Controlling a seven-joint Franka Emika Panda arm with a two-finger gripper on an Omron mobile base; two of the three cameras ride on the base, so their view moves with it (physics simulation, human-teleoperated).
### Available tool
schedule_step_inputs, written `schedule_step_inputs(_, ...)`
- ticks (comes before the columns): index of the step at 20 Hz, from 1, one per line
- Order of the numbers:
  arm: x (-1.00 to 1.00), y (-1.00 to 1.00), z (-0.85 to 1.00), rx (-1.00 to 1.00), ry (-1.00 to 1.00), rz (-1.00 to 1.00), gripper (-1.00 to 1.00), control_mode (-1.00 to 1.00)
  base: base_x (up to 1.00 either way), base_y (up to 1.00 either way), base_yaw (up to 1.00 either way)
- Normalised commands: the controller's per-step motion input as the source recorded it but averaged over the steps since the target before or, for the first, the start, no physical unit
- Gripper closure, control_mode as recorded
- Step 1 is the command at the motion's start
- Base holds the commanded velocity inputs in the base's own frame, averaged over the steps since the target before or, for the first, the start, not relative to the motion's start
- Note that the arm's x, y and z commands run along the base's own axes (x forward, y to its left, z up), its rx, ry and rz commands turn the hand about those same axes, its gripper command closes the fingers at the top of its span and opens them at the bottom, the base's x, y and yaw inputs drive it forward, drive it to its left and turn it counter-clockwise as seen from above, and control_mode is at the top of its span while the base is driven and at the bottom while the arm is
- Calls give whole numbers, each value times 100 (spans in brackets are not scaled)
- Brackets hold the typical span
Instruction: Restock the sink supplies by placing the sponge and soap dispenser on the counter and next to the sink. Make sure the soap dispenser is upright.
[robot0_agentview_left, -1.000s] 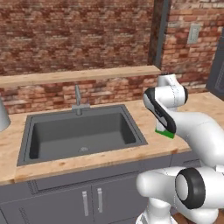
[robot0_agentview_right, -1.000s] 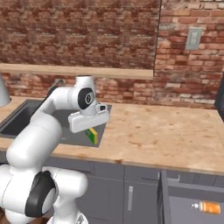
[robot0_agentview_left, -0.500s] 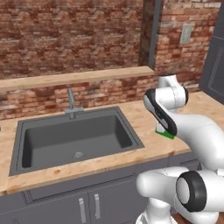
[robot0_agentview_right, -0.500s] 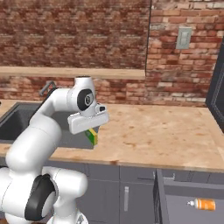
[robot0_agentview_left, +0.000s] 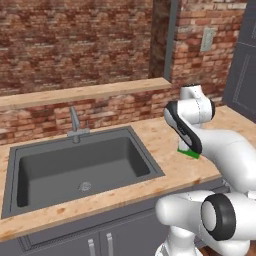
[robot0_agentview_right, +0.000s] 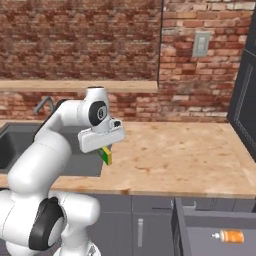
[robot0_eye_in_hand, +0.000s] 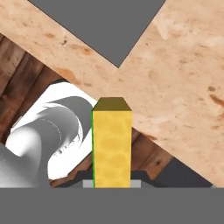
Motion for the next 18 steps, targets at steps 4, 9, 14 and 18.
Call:
schedule_step_inputs(4, 0, 0, 0, 0, 0, 0, 100, 100, 12, 0, -11)
schedule_step_inputs(9, 0, 0, 0, 0, 0, 0, 100, 100, 22, 0, -11)
schedule_step_inputs(14, 25, 0, -6, 1, 5, -8, 100, -100, 5, 0, -2)
schedule_step_inputs(18, 44, 0, -9, 4, 6, -6, 100, -100, 0, 0, 0)
